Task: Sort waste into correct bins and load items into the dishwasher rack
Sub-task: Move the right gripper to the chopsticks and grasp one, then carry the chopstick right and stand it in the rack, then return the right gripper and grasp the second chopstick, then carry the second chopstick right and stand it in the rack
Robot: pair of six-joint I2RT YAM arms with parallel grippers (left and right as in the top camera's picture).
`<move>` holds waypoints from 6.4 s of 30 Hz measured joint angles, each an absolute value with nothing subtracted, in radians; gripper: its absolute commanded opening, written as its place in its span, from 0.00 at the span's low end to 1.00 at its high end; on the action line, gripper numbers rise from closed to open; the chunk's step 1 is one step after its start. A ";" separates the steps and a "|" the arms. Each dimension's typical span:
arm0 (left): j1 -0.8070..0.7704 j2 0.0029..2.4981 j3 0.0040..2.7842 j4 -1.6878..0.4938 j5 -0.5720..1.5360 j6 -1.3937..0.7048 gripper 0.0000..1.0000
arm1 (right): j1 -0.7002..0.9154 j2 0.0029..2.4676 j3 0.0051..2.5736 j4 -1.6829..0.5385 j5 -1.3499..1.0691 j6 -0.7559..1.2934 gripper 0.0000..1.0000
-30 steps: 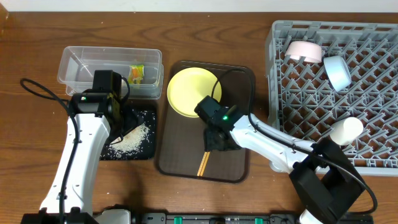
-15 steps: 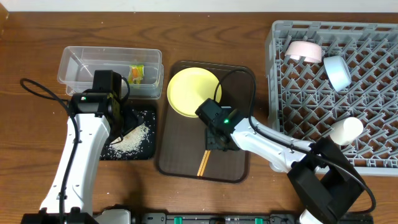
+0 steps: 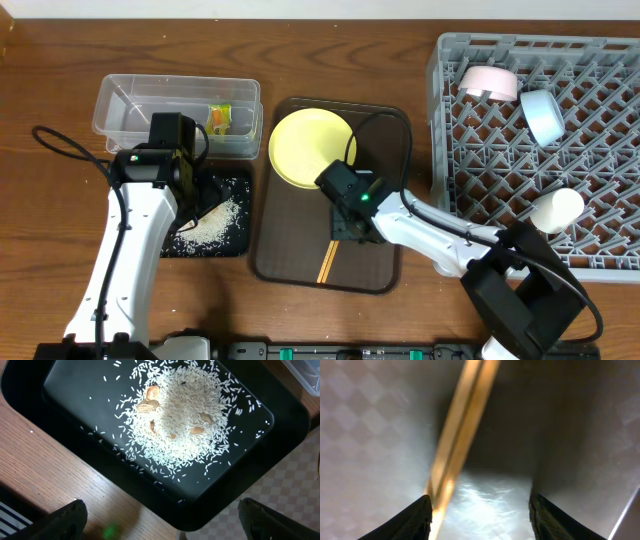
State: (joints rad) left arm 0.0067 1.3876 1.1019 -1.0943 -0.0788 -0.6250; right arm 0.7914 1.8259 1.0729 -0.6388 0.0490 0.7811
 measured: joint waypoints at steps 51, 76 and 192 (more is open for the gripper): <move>0.007 1.388 1.102 -1.095 -0.079 -0.625 0.99 | 0.290 1.332 1.111 -0.911 0.035 0.377 0.01; 0.007 1.388 1.102 -1.095 -0.079 -0.625 0.99 | 0.187 1.498 1.152 -0.852 0.009 0.179 0.45; 0.007 1.388 1.102 -1.095 -0.079 -0.597 0.98 | 0.226 1.578 1.247 -0.993 0.055 0.287 0.52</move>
